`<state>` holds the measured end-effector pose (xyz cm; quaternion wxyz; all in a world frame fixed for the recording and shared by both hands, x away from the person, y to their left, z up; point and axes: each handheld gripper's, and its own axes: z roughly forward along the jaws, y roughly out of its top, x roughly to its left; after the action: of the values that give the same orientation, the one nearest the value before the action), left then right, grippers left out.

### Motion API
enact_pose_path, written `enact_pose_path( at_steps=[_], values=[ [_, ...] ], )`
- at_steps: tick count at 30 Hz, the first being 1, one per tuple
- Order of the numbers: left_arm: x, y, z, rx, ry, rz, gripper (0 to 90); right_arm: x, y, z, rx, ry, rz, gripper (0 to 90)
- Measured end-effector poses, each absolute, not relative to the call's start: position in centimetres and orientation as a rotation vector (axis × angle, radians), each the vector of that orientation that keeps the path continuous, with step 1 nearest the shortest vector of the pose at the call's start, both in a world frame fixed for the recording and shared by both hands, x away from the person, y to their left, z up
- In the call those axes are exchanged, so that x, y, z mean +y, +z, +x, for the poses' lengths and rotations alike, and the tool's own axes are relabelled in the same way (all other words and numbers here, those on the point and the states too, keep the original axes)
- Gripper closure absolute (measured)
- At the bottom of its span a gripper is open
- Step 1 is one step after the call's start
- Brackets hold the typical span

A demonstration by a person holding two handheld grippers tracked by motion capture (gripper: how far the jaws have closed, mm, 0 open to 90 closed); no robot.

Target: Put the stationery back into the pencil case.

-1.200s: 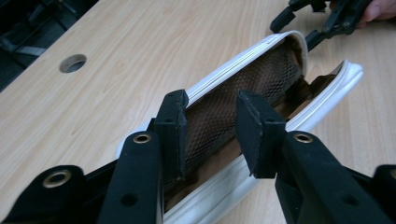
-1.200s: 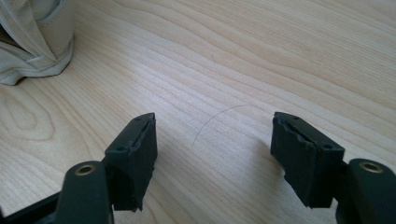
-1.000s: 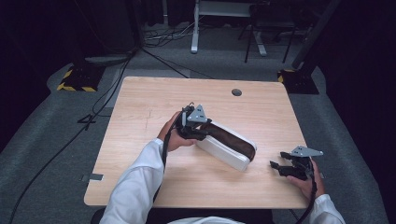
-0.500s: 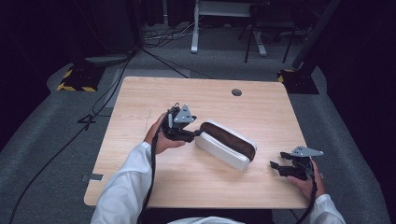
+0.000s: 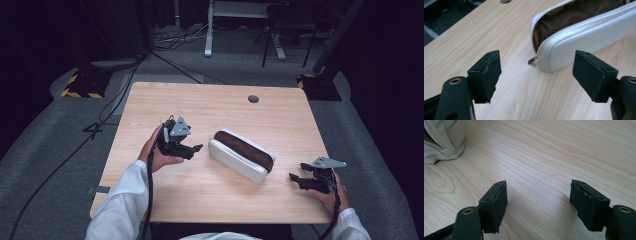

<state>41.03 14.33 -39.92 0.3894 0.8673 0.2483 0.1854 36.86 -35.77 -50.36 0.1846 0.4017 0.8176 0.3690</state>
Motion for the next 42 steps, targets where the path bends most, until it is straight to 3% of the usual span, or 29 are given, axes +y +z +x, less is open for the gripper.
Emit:
enact_pose_path(
  at_steps=[11, 31, 42],
  values=[
    [17.6, -41.7, 39.5, 0.718, 0.475, 2.229, 17.4, -35.8, -50.3, 36.8, 2.3, 1.033, 1.142, 30.8],
    [23.1, -46.4, 36.1, 0.942, 0.555, 2.288, 18.3, -35.8, -50.4, 36.7, 2.294, 1.039, 1.148, 30.6],
    [25.0, -48.7, 35.0, 1.028, 0.498, 2.235, 17.8, -35.8, -50.4, 36.6, 2.293, 1.035, 1.148, 30.4]
  ],
)
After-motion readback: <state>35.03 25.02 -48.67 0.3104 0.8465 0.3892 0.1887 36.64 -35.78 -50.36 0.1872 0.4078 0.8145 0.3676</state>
